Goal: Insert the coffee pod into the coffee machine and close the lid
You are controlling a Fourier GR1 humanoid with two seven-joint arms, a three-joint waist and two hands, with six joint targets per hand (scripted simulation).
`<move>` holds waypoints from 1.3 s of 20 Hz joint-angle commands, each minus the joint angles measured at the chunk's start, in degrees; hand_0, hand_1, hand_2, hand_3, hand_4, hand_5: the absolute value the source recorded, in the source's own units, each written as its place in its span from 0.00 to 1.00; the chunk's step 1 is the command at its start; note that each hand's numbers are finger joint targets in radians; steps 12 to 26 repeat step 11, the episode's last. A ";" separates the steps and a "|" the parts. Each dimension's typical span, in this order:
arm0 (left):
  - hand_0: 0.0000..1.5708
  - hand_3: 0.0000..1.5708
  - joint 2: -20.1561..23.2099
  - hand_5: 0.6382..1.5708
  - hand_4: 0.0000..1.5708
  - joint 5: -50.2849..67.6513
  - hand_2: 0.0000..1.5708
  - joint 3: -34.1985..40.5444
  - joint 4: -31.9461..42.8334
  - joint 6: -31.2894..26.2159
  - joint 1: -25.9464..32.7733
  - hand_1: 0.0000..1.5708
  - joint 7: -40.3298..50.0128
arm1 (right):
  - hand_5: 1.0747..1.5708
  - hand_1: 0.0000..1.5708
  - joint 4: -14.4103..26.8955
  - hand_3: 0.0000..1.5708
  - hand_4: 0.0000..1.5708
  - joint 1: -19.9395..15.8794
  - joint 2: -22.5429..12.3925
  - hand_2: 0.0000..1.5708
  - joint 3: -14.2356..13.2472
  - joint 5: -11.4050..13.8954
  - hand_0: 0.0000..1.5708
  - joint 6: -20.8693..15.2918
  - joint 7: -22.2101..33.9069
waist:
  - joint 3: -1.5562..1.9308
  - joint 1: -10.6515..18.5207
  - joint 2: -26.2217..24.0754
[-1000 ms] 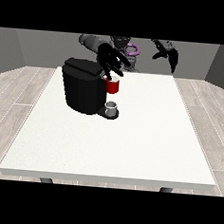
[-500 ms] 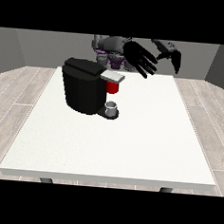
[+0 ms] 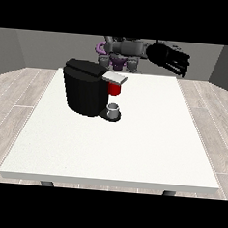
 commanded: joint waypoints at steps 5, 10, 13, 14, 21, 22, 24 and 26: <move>0.00 0.00 1.59 1.00 0.21 1.26 0.00 2.55 0.93 -0.16 5.04 0.00 -2.38 | 1.00 0.00 -0.37 0.00 0.00 3.84 9.47 0.00 5.00 0.03 0.00 -1.22 -8.68 | -0.12 -6.31 -4.76; 0.00 0.00 1.58 1.00 0.17 2.11 0.00 3.09 0.93 -0.24 9.57 0.00 -0.22 | 1.00 0.00 -0.53 0.00 0.17 10.50 16.29 0.00 9.10 -1.27 0.00 -1.06 -12.56 | -0.10 -10.49 -11.07; 0.00 0.00 0.97 1.00 0.17 1.75 0.00 3.43 1.27 0.92 13.20 0.00 -1.21 | 1.00 0.00 -1.10 0.00 0.17 12.09 15.15 0.00 8.78 -2.42 0.00 2.44 -13.69 | -0.10 -12.70 -12.63; 0.00 0.00 0.97 1.00 0.17 1.75 0.00 3.43 1.27 0.92 13.20 0.00 -1.21 | 1.00 0.00 -1.10 0.00 0.17 12.09 15.15 0.00 8.78 -2.42 0.00 2.44 -13.69 | -0.10 -12.70 -12.63; 0.00 0.00 0.97 1.00 0.17 1.75 0.00 3.43 1.27 0.92 13.20 0.00 -1.21 | 1.00 0.00 -1.10 0.00 0.17 12.09 15.15 0.00 8.78 -2.42 0.00 2.44 -13.69 | -0.10 -12.70 -12.63; 0.00 0.00 0.97 1.00 0.17 1.75 0.00 3.43 1.27 0.92 13.20 0.00 -1.21 | 1.00 0.00 -1.10 0.00 0.17 12.09 15.15 0.00 8.78 -2.42 0.00 2.44 -13.69 | -0.10 -12.70 -12.63; 0.00 0.00 0.97 1.00 0.17 1.75 0.00 3.43 1.27 0.92 13.20 0.00 -1.21 | 1.00 0.00 -1.10 0.00 0.17 12.09 15.15 0.00 8.78 -2.42 0.00 2.44 -13.69 | -0.10 -12.70 -12.63; 0.00 0.00 0.97 1.00 0.17 1.75 0.00 3.43 1.27 0.92 13.20 0.00 -1.21 | 1.00 0.00 -1.10 0.00 0.17 12.09 15.15 0.00 8.78 -2.42 0.00 2.44 -13.69 | -0.10 -12.70 -12.63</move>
